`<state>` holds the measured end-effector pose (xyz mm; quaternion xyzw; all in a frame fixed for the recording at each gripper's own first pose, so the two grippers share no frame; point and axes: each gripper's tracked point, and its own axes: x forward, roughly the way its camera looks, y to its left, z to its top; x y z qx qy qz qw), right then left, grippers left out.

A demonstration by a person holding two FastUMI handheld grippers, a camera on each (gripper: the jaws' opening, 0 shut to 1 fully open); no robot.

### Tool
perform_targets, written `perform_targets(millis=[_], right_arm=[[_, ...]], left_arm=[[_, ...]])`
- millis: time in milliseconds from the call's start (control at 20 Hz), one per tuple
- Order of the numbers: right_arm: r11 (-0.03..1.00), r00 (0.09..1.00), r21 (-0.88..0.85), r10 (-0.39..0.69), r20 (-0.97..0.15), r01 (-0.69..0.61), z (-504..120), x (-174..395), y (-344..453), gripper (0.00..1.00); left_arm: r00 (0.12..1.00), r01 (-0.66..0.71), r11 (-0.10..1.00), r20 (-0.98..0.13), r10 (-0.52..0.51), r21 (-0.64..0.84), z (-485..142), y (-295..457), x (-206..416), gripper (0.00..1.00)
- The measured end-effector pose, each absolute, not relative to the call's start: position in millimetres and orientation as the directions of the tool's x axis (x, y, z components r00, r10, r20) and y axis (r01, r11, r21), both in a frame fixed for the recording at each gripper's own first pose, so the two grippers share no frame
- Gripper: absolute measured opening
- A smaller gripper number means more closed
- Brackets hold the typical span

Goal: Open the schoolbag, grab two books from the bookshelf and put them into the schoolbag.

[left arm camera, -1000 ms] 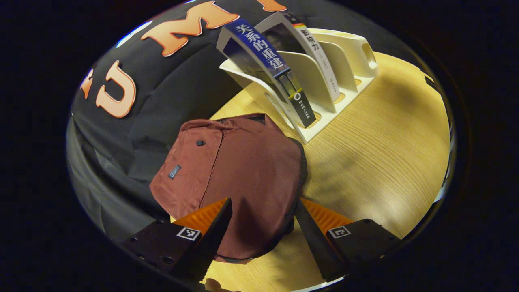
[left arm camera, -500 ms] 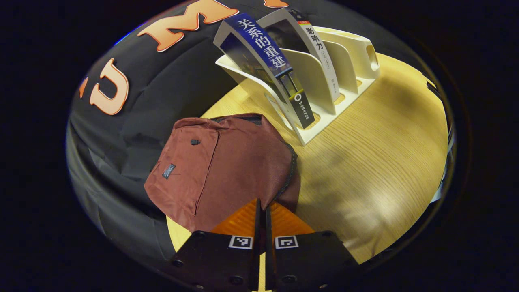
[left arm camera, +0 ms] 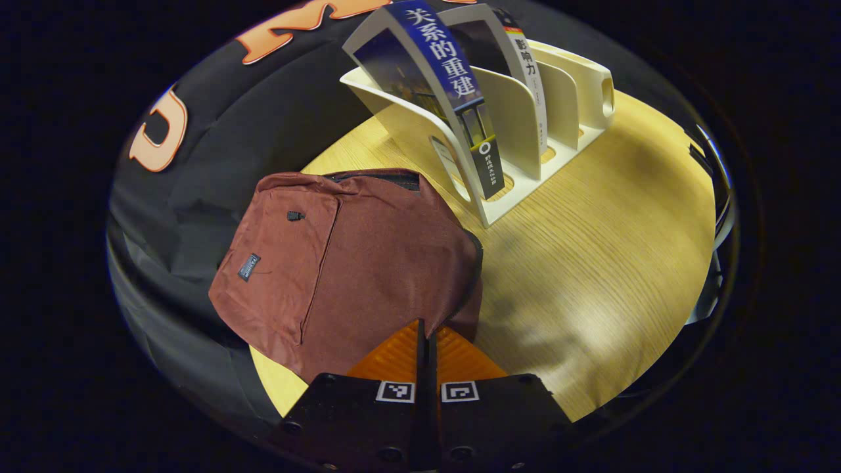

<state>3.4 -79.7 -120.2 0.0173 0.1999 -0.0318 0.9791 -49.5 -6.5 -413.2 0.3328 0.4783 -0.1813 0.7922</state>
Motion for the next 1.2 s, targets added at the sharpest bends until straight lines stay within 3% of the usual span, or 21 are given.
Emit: perform_targets(millis=[300,650,850,950,1200], right_arm=[[0.994,0.905,0.096,-0.012,-0.426,0.058,-123,4,-54,0.97],[0.981,0.900,0.060,-0.146,-0.412,0.186,-112,-4,-27,0.97],[0.972,0.875,0.026,-0.200,-0.440,0.236,-121,-19,-11,1.00],[0.967,0.866,0.019,-0.220,-0.449,0.255,-123,-28,-1,0.97],[0.964,0.844,-0.001,-0.233,-0.483,0.265,-132,-50,15,0.97]], left_arm=[[0.387,0.594,0.771,-0.922,-0.026,0.227,-409,-8,-47,0.01],[0.219,0.716,0.692,-0.971,-0.099,0.091,-370,-1,-42,0.01],[0.200,0.778,0.624,-0.969,-0.146,0.067,-336,10,-25,0.01],[0.201,0.792,0.607,-0.966,-0.163,0.062,-314,18,-15,0.01],[0.299,0.823,0.544,-0.940,-0.165,0.166,-254,43,35,0.01]])
